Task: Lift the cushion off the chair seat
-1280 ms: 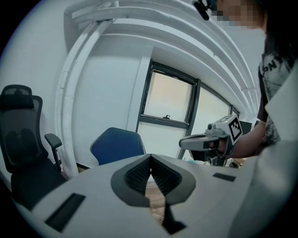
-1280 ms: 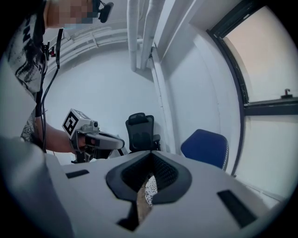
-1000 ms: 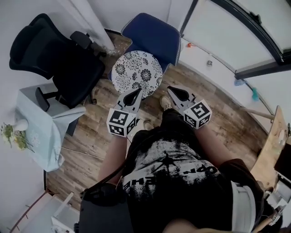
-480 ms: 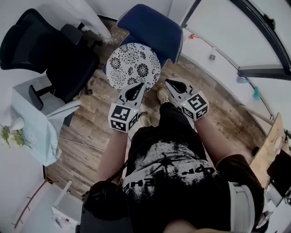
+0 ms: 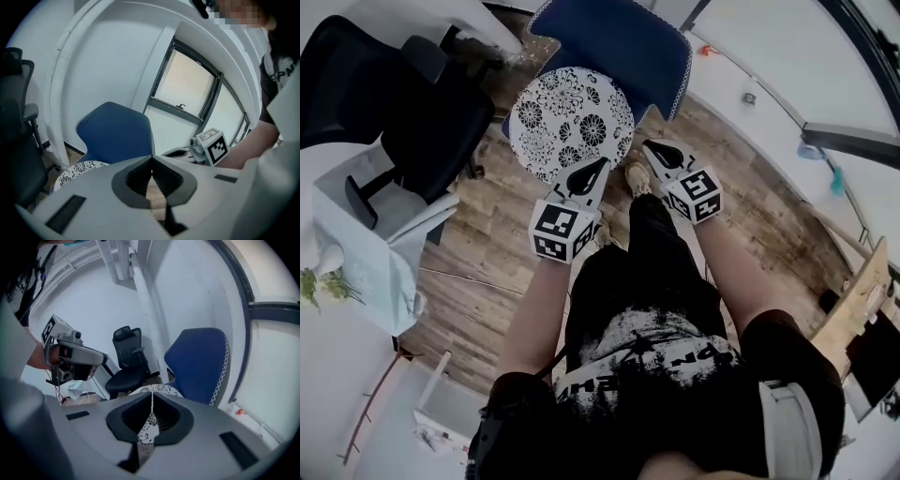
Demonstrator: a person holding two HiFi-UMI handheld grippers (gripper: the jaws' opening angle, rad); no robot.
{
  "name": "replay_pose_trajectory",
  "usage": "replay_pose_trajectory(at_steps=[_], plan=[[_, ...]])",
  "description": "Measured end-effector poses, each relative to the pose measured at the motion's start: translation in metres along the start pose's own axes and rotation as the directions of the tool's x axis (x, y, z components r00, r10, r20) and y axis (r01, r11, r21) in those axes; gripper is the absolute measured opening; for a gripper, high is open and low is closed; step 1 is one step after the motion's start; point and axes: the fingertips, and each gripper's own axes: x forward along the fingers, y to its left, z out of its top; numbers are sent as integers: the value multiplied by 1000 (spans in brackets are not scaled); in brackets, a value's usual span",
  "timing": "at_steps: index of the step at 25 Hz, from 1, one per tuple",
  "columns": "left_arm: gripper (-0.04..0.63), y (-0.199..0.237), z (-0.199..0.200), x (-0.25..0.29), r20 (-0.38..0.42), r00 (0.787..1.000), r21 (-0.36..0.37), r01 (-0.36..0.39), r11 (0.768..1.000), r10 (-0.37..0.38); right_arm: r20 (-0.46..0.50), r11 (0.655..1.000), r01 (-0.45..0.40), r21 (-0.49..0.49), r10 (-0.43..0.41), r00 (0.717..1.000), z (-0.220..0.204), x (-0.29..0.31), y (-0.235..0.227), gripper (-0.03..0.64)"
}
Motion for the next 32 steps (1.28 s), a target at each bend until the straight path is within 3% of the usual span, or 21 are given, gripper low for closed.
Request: replay_pose_trajectory(at_steps=[6,12,19,23,32], plan=[[12,19,-21,25,-45,999,-14,-3,1000,2,-64,998,18,60,-14,998,-48,52,-21,18],[12,33,-46,43,-91,996,-18,-2,1000,1,-169,986,90,142,-66,983,-110,87,-44,27],[12,54,-76,66,-130,992,-54,-14,998,7,-255,962,154,225,-95,962,-163,119,-77,125],[12,58,-88,72,-144,990,-63,-12,998,3,-277,942,196,271,-119,954,-184,138,-91,234],[12,78,-110,81,-168,986,-80,-22,997,8,-282,896,231,380,-126,951,-208,179,-106,265]])
